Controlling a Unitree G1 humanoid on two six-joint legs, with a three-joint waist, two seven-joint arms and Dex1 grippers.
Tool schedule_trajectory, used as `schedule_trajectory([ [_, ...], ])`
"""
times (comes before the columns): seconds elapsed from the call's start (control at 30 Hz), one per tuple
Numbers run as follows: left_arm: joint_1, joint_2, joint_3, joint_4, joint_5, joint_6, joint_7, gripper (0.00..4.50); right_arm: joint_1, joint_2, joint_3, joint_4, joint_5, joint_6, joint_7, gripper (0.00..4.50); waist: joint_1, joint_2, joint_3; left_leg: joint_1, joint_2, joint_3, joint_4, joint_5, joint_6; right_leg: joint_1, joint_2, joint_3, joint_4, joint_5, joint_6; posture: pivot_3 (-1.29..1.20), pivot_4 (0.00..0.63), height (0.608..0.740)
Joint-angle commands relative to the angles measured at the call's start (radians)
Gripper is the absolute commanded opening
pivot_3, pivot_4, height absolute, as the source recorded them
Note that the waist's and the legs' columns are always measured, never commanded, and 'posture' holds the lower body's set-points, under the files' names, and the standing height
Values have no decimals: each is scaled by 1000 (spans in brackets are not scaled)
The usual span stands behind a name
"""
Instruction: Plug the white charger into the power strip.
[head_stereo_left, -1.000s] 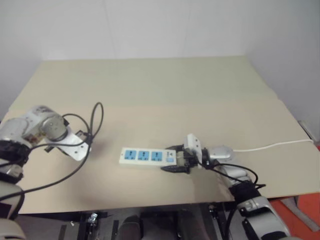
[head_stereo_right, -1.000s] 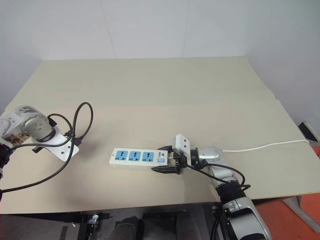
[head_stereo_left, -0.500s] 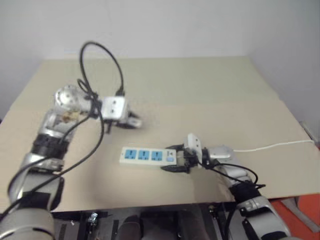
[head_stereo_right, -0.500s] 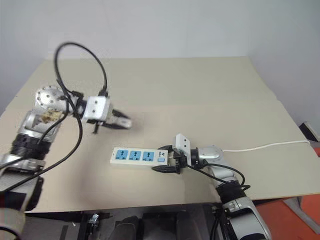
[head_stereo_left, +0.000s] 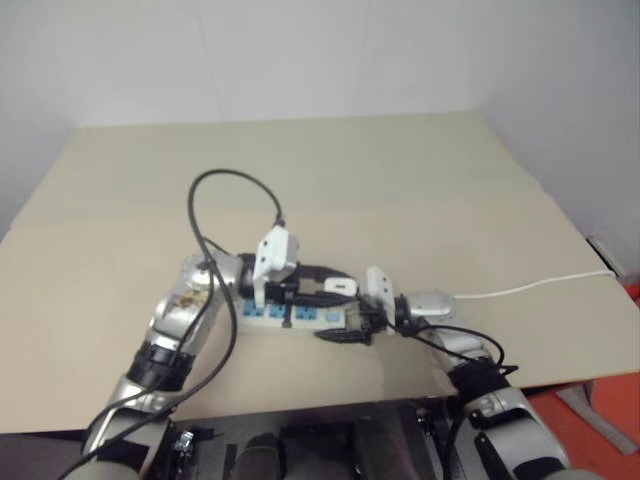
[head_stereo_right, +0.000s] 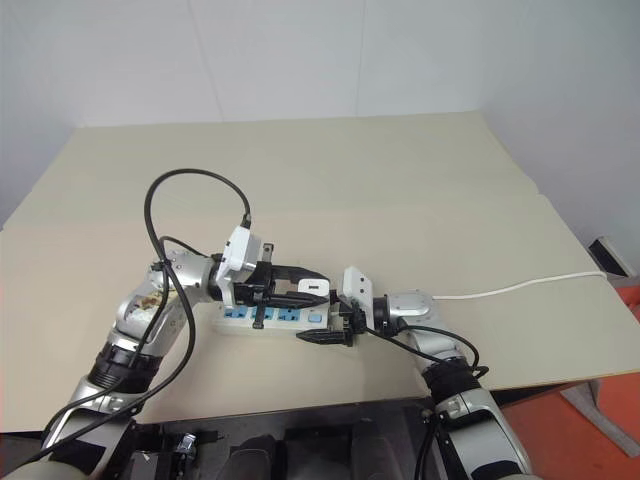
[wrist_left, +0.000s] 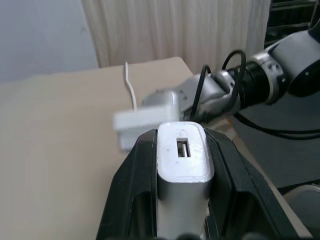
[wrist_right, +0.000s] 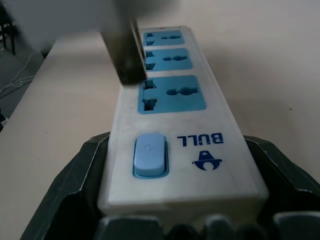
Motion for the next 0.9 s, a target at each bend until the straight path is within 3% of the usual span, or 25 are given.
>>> schedule_trajectory([
  [0.03, 37, -18, 27, -5, -33, -10, 18, 1014, -1, 12, 3, -23, 9, -27, 2, 3422, 0, 0, 0, 0, 0, 0, 0, 0, 0, 0, 0, 0, 0, 0, 0, 0, 150, 740],
  [0.37, 34, 19, 70, -4, -91, 36, -10, 1014, -1, -1, 5, -14, 22, -33, 57, 3422, 1, 0, 0, 0, 0, 0, 0, 0, 0, 0, 0, 0, -1, 0, 0, 0, 150, 740],
  [0.9, 58, 90, 73, -16, -100, 30, -61, 1014, -77, 4, 10, 222, -39, -200, 103, 3422, 0, 0, 0, 1, 0, 0, 0, 0, 0, 2, 0, 0, -1, 0, -1, 0, 150, 740],
])
